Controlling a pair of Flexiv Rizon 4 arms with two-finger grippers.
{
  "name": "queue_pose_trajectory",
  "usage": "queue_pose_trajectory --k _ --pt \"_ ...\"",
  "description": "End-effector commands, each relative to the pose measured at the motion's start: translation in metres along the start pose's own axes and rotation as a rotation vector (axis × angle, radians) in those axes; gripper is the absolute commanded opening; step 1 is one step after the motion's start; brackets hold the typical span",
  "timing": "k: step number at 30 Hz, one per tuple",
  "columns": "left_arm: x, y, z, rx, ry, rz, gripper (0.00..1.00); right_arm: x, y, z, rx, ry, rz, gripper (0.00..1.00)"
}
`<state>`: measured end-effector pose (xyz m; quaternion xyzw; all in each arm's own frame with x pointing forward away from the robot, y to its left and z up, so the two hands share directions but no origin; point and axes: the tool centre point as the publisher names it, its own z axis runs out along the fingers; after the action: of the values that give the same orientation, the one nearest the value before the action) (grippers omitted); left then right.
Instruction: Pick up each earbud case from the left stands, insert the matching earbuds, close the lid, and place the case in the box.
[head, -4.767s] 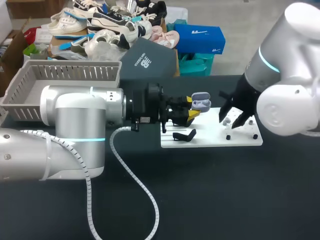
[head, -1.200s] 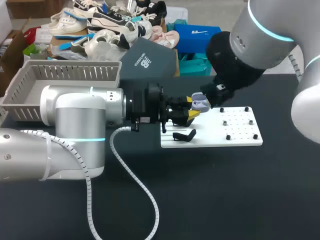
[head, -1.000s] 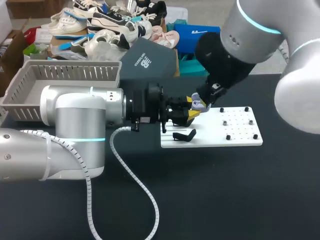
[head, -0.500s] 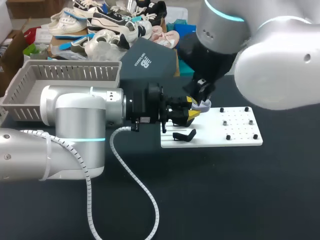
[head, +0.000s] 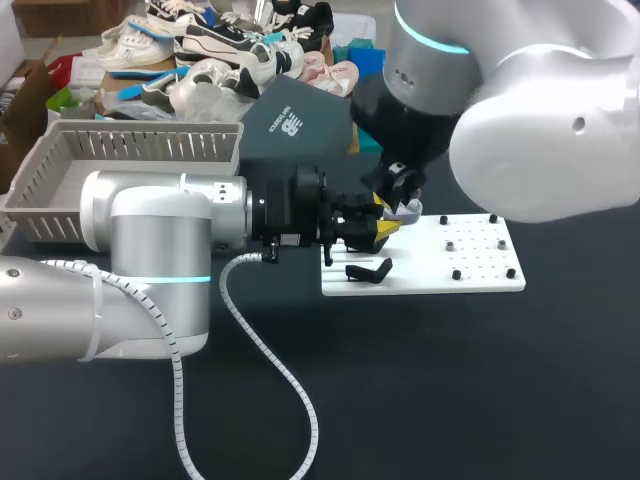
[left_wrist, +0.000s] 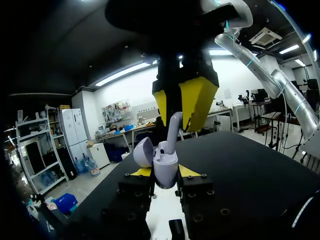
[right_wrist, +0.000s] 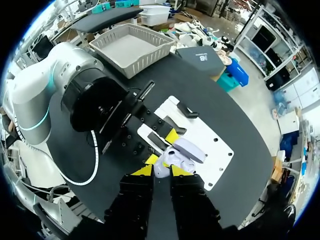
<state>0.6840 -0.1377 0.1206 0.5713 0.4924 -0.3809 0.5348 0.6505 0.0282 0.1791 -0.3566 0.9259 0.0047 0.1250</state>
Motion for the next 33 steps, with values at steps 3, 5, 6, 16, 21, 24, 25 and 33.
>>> queue_pose_trajectory --k 3,5,6,16,21,24,25,33 --pt "0.000 -0.001 0.000 -0.005 -0.002 0.002 0.00 0.003 -0.001 0.003 0.026 -0.015 -0.015 0.00" --pt "0.000 -0.001 0.000 -0.005 -0.002 0.002 0.00 0.003 -0.003 0.003 0.037 -0.013 -0.019 0.00" --pt "0.000 -0.001 0.000 -0.005 -0.002 0.002 0.00 0.003 -0.003 0.004 0.041 -0.012 -0.021 0.00" --pt "0.000 -0.001 0.000 -0.005 -0.002 0.002 0.00 0.003 -0.009 0.006 0.055 -0.005 -0.033 0.00" --pt "0.000 -0.001 0.000 -0.005 -0.002 0.002 0.00 0.002 -0.009 0.008 0.057 -0.001 -0.036 0.00" --pt "0.000 -0.001 0.000 -0.005 -0.002 0.002 0.00 0.002 -0.010 0.008 0.055 0.000 -0.033 0.00" --pt "0.000 -0.001 0.000 -0.005 -0.002 0.002 0.00 0.002 -0.010 0.008 0.054 -0.001 -0.033 0.00" --pt "0.000 -0.001 0.000 -0.005 -0.002 0.002 0.00 -0.001 -0.010 0.009 0.053 -0.004 -0.041 0.00"
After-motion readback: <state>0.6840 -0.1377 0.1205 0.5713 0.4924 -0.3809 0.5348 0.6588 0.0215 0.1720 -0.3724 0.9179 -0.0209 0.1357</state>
